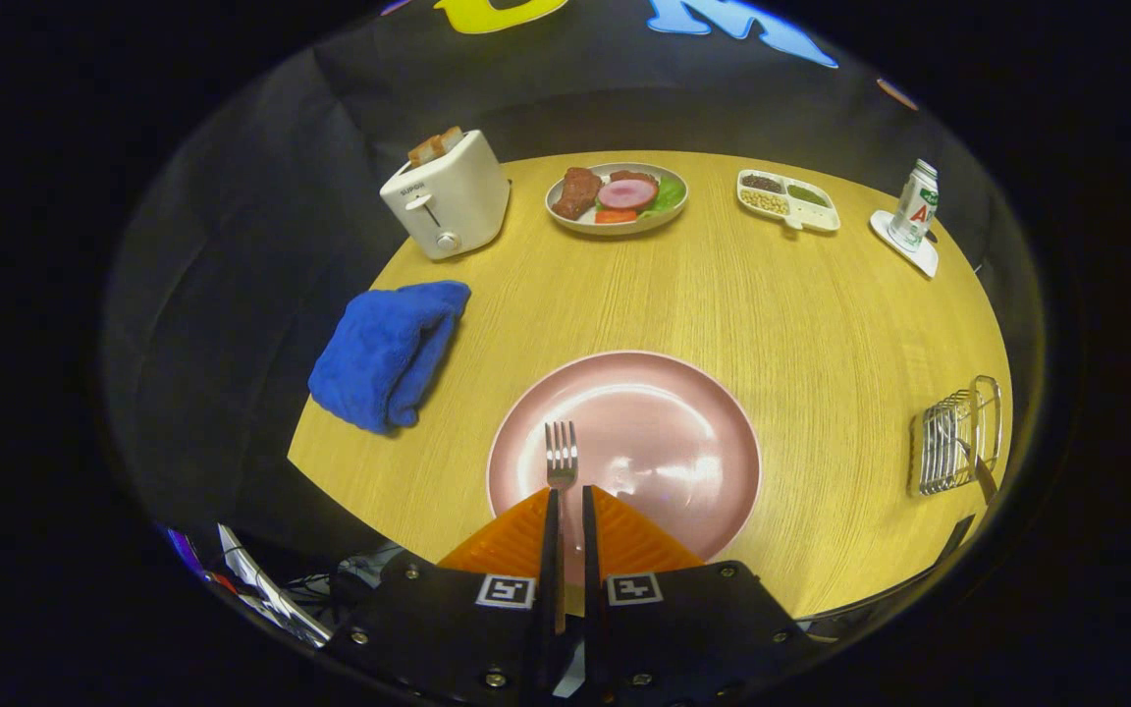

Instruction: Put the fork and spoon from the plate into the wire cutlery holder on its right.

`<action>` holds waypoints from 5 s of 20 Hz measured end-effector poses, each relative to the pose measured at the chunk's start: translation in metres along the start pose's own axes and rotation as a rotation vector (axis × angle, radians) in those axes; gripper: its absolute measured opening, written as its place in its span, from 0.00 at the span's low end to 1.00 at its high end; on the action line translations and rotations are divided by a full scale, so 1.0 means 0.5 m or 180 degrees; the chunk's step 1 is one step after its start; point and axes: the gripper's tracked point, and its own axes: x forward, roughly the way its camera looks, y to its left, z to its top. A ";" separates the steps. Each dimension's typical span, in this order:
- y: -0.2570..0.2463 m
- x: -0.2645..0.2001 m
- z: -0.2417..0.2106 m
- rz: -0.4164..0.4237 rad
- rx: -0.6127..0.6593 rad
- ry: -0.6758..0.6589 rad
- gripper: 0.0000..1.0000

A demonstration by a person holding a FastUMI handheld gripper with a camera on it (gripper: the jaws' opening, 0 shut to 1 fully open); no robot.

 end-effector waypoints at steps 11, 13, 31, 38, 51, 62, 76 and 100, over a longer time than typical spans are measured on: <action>0.018 0.075 -0.071 -0.0030 -0.0146 0.0382 0.32; 0.017 0.089 -0.082 -0.0047 -0.0141 0.0448 0.32; 0.001 0.105 -0.120 -0.0014 -0.0218 0.0719 0.15; -0.002 0.125 -0.112 0.0118 -0.0071 0.0644 0.06; -0.077 0.060 -0.035 0.0093 0.0425 0.0302 0.06; -0.277 -0.057 0.027 -0.0301 0.0953 -0.0142 0.06; -0.522 -0.221 -0.050 -0.0724 0.1620 -0.0228 0.06; -0.564 -0.245 -0.080 -0.0707 0.2001 0.0368 0.11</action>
